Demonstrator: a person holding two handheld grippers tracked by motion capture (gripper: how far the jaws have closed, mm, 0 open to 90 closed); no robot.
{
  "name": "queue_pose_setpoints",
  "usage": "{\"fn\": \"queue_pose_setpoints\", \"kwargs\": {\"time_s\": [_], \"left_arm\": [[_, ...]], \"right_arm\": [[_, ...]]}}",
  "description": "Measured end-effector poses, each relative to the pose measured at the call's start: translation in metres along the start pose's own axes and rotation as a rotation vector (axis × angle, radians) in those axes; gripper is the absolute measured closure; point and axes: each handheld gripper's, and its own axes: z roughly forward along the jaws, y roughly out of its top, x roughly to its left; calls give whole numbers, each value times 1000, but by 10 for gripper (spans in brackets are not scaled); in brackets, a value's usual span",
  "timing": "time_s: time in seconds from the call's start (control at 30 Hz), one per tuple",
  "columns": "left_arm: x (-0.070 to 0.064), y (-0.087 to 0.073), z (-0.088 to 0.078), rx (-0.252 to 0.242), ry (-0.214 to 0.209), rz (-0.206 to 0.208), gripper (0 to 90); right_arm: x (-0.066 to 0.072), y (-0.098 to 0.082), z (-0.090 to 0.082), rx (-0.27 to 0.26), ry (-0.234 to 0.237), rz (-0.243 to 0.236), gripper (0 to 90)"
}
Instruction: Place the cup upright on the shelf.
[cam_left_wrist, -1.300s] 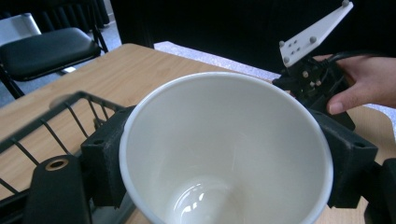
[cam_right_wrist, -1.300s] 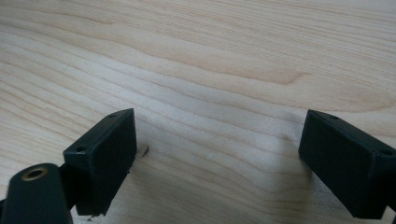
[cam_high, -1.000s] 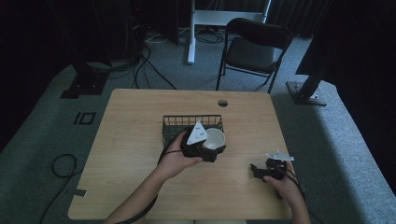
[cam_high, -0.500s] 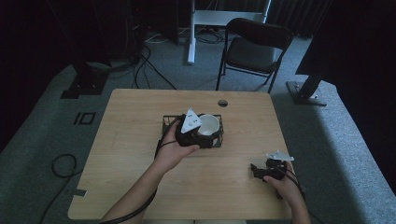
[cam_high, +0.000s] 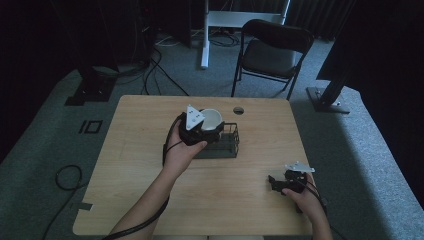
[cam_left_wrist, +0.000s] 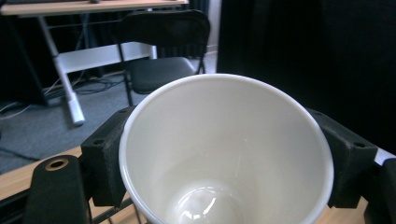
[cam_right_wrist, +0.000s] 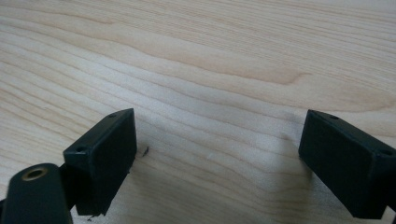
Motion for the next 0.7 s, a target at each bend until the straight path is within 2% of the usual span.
{"fn": "queue_pose_setpoints", "kwargs": {"time_s": [0.17, 0.37, 0.43, 0.53, 0.67, 0.7], "left_arm": [[9, -8, 8, 1, 54, -37, 204], [17, -23, 18, 42, 141, -60, 204], [19, -28, 22, 50, 150, -79, 204], [20, -32, 27, 59, 152, -80, 204], [22, -40, 39, 61, 125, -102, 204], [22, -42, 42, 59, 115, -97, 204]], "right_arm": [[0, 0, 0, 0, 0, 0, 109], [0, 0, 0, 0, 0, -1, 109], [0, 0, 0, 0, 0, -1, 109], [0, 0, 0, 0, 0, 0, 109], [0, 0, 0, 1, 0, -1, 109], [0, 0, 0, 1, 0, -2, 109]]}}
